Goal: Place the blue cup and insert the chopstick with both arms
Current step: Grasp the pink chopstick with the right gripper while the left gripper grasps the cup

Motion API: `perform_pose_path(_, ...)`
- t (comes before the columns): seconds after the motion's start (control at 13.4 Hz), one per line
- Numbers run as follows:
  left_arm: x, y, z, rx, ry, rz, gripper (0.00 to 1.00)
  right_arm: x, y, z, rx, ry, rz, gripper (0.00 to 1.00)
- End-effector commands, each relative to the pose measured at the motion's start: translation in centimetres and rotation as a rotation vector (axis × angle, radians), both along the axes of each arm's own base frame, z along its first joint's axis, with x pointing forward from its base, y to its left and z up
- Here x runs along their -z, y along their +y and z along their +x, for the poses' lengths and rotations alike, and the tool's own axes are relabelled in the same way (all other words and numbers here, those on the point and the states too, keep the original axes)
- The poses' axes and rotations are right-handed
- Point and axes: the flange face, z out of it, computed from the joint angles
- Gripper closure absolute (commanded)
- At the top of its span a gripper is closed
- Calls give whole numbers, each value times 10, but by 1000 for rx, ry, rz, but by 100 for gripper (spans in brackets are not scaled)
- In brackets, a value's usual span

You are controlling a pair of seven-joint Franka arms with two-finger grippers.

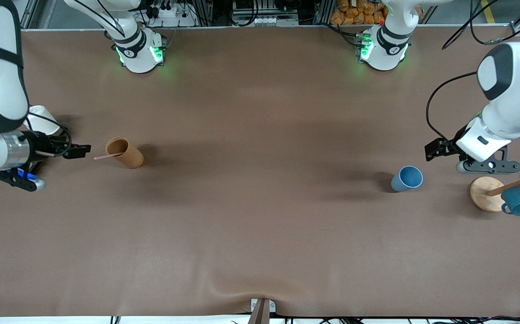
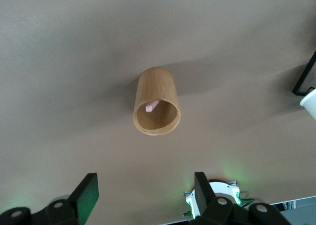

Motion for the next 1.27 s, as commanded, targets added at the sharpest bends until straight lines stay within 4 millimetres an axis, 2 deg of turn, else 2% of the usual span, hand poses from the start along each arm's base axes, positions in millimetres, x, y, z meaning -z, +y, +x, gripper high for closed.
perform_pose_path(0.0,30,5,-4,-13,-26,-1,0,14,-8,12,29,25,24,21)
perform_pose_path(0.15,54,7,2,-16,-15,-4,0,27,-19,18,32,36,25,32)
perform_pose_path(0.3,79,8,9,-15,-21,-6,0,36,-22,19,21,45,33,43)
perform_pose_path(0.45,107,16,15,-27,-20,-11,0,47,-22,22,23,51,35,45)
perform_pose_path(0.67,137,26,18,-43,-6,-15,3,59,-19,27,27,45,35,46)
perform_pose_path(0.75,142,32,18,-43,1,-15,7,62,-19,29,28,37,37,46)
perform_pose_path(1.05,156,31,17,-39,23,-17,24,74,-13,32,35,32,53,54)
perform_pose_path(1.2,164,31,16,-42,37,-19,47,77,-15,33,37,31,56,59)
